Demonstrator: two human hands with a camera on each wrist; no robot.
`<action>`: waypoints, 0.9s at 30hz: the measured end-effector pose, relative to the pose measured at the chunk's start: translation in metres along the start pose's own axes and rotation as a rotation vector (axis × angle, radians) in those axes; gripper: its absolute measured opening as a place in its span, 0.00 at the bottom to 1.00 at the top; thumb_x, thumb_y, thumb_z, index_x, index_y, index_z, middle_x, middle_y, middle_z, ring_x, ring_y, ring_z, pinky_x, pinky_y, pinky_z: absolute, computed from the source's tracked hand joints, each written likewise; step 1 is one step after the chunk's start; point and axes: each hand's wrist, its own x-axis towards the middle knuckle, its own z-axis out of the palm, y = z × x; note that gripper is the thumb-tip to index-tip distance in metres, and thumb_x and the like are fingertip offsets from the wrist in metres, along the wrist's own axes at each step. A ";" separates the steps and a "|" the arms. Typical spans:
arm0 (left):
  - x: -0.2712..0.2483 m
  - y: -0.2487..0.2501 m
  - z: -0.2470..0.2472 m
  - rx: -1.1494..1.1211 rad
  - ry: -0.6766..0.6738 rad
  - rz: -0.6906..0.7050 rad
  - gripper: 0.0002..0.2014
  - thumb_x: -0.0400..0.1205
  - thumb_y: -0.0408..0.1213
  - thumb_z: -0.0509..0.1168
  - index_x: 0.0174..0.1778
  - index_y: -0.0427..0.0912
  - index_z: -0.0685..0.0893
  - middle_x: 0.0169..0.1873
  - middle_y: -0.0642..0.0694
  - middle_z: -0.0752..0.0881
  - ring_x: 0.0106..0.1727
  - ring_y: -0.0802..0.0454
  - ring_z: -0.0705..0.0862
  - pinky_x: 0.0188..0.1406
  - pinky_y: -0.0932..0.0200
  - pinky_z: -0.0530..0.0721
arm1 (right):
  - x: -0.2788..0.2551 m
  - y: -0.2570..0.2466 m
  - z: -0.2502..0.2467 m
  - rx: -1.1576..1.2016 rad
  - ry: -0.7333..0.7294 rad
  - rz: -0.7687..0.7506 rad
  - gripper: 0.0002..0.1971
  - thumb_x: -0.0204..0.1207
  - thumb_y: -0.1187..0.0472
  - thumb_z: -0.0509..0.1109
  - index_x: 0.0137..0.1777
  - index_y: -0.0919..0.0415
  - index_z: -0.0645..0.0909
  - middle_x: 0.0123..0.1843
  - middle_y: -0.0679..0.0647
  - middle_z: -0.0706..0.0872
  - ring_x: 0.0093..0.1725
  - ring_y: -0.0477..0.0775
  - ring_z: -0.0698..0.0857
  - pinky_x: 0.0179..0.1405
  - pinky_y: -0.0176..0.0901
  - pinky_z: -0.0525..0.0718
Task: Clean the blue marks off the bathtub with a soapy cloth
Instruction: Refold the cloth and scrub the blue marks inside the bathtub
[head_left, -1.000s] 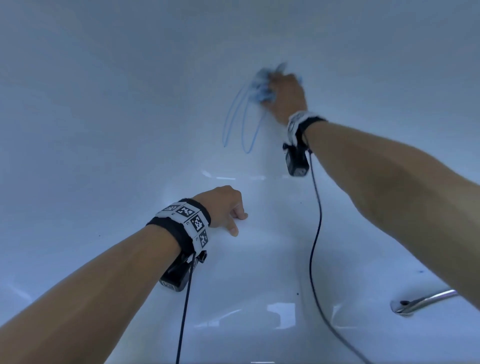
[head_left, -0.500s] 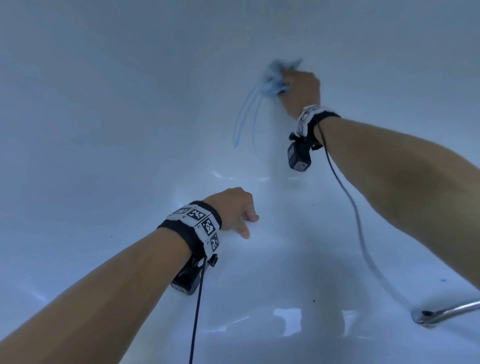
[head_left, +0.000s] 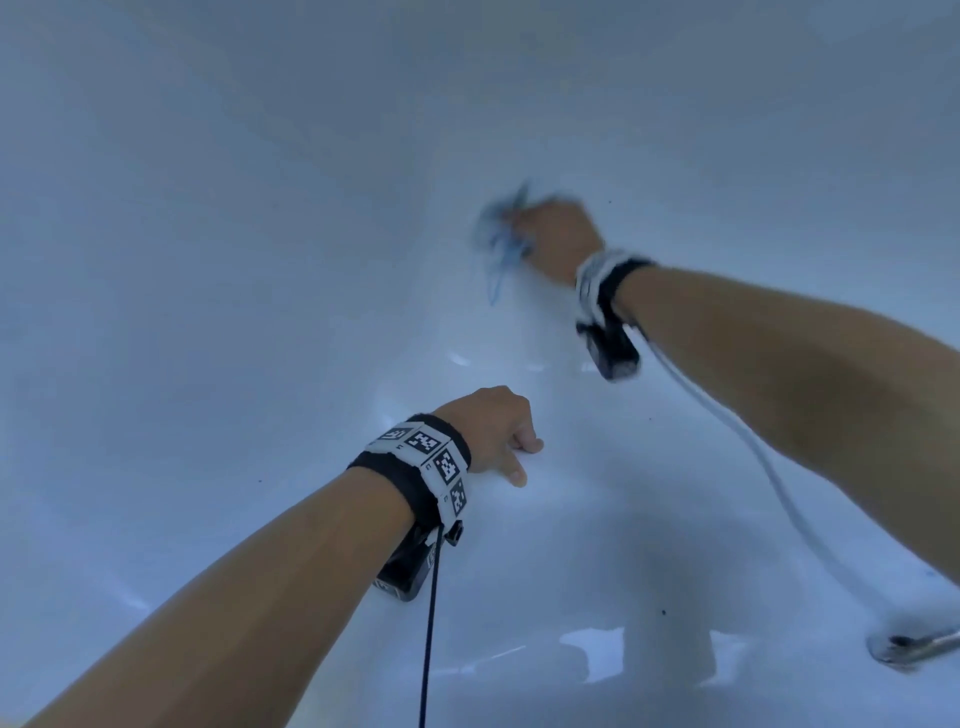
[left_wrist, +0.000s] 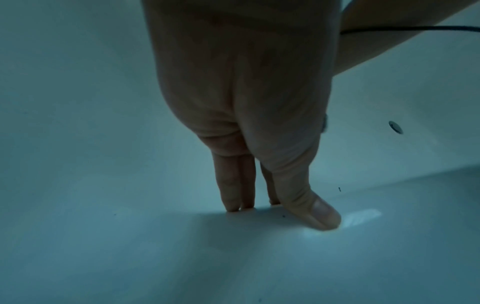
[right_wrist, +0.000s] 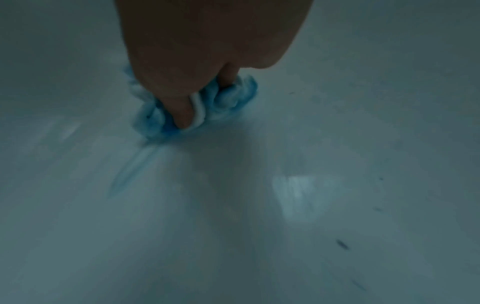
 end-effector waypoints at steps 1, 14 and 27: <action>0.000 0.002 -0.001 0.013 -0.003 0.002 0.20 0.75 0.39 0.79 0.62 0.41 0.89 0.33 0.51 0.85 0.30 0.53 0.77 0.29 0.75 0.69 | -0.017 -0.012 0.017 0.015 -0.194 -0.119 0.18 0.81 0.60 0.66 0.69 0.55 0.84 0.66 0.61 0.87 0.67 0.64 0.84 0.68 0.52 0.81; 0.004 -0.003 -0.001 0.005 -0.011 0.022 0.20 0.73 0.40 0.81 0.58 0.36 0.90 0.49 0.46 0.91 0.49 0.48 0.88 0.54 0.59 0.86 | -0.005 -0.046 0.026 0.014 -0.188 -0.039 0.19 0.85 0.60 0.62 0.73 0.57 0.81 0.68 0.60 0.86 0.68 0.62 0.83 0.66 0.45 0.78; 0.005 -0.004 -0.002 0.009 0.031 0.040 0.24 0.71 0.43 0.82 0.63 0.43 0.89 0.56 0.51 0.90 0.50 0.57 0.87 0.49 0.68 0.80 | 0.050 -0.023 -0.041 -0.227 0.114 0.196 0.17 0.85 0.62 0.60 0.71 0.65 0.80 0.66 0.69 0.85 0.66 0.74 0.83 0.66 0.61 0.79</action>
